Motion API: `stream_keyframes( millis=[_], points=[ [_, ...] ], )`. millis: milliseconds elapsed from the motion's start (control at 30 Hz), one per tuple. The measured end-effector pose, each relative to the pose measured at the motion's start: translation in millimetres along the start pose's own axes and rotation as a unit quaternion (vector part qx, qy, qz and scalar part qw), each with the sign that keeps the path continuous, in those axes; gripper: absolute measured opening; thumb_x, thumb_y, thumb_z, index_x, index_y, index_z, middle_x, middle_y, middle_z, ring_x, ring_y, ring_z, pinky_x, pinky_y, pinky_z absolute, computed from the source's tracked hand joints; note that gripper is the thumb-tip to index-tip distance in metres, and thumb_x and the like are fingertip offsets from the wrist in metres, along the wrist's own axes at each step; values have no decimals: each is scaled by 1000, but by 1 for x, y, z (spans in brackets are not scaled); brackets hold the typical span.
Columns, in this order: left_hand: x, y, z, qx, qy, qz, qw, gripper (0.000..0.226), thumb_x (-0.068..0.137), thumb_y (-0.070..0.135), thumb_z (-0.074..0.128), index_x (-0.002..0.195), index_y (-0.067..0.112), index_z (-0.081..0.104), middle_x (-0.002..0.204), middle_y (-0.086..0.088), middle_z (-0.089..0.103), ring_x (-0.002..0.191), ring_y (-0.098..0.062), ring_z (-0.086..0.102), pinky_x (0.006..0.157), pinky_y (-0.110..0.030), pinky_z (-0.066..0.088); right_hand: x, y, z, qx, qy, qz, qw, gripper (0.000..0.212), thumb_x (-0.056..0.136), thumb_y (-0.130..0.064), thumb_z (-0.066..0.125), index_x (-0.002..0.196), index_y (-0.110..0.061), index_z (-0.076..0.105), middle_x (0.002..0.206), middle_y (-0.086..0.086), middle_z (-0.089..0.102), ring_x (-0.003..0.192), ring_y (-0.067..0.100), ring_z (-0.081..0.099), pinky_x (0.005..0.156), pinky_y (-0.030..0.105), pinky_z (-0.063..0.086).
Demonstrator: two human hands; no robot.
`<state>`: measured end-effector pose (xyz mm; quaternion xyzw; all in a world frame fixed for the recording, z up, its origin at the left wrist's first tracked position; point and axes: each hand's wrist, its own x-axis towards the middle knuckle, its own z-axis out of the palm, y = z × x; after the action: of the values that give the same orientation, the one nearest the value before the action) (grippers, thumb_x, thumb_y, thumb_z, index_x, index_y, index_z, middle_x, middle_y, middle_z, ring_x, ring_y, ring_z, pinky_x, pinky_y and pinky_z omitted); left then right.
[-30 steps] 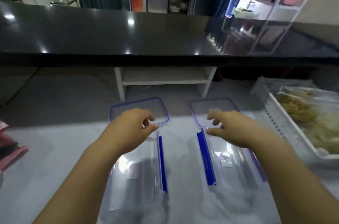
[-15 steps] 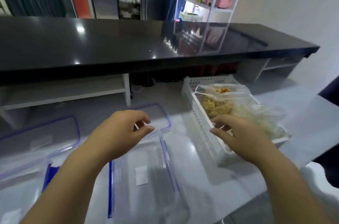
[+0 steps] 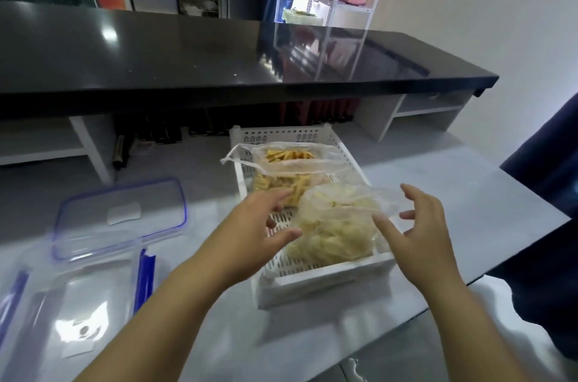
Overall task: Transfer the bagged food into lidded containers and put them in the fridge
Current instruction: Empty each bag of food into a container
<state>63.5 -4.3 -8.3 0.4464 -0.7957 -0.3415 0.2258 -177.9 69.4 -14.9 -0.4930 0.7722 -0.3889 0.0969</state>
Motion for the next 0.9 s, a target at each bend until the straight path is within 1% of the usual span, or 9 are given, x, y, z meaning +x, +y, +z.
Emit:
stream_keyframes(
  millis=[100,200,300,367,433,533,600,667,900],
  points=[
    [15,15,22,-10,-19,-38,999,85,73,66,58,144,44,16,144,8,33,120,-12,48,101,-37,44,14,9,-5,24,-91,32,995,71,84,-41,64,144,-36,27,130,-17,33,98,9,55,74,22,44],
    [28,28,34,-24,2,-89,996,74,78,72,41,143,37,26,148,4,35,128,-19,43,104,-43,40,27,9,-2,84,-148,60,984,60,86,-53,54,141,-42,35,126,-15,48,95,8,59,75,21,46],
    [38,38,39,-28,39,-143,989,52,88,60,39,116,19,53,114,-2,61,102,-22,57,78,-36,46,42,9,2,132,-142,127,973,42,91,-49,49,126,-27,55,114,-4,62,80,13,62,75,30,48],
    [41,39,41,-16,40,-154,987,31,91,45,45,95,16,56,93,-3,63,84,-23,59,68,-35,44,52,11,4,92,-127,129,979,23,89,-35,58,102,-16,63,91,-1,66,72,17,61,70,34,49],
    [42,35,41,-36,50,-147,987,25,93,32,49,77,12,53,83,-11,64,72,-26,60,65,-36,47,59,13,4,40,-126,117,984,19,86,-23,60,85,-4,65,70,1,60,65,21,56,66,35,47],
    [40,29,40,-132,79,-164,974,26,94,23,49,79,7,61,75,-11,67,57,-16,59,55,-31,50,64,11,2,52,-124,116,984,23,89,-16,54,77,-1,68,63,6,54,52,20,48,58,32,46],
    [39,28,37,-238,102,-188,948,27,96,20,47,79,9,65,70,-7,65,54,-13,59,49,-23,48,64,7,0,117,-115,127,978,25,93,-16,52,76,-7,69,62,4,52,49,18,48,56,31,48],
    [40,29,31,-329,115,-192,917,32,97,17,45,74,10,65,63,-5,62,54,-15,58,50,-23,49,64,2,-1,186,-104,133,968,27,94,-15,51,74,-7,67,62,6,49,49,18,47,57,33,48],
    [33,41,0,-398,172,-108,895,38,99,17,41,68,10,62,54,2,58,55,-15,52,59,-31,47,62,-42,-19,356,-63,56,931,33,96,-10,47,68,-6,62,51,-3,49,43,7,46,41,19,43]
  ],
)
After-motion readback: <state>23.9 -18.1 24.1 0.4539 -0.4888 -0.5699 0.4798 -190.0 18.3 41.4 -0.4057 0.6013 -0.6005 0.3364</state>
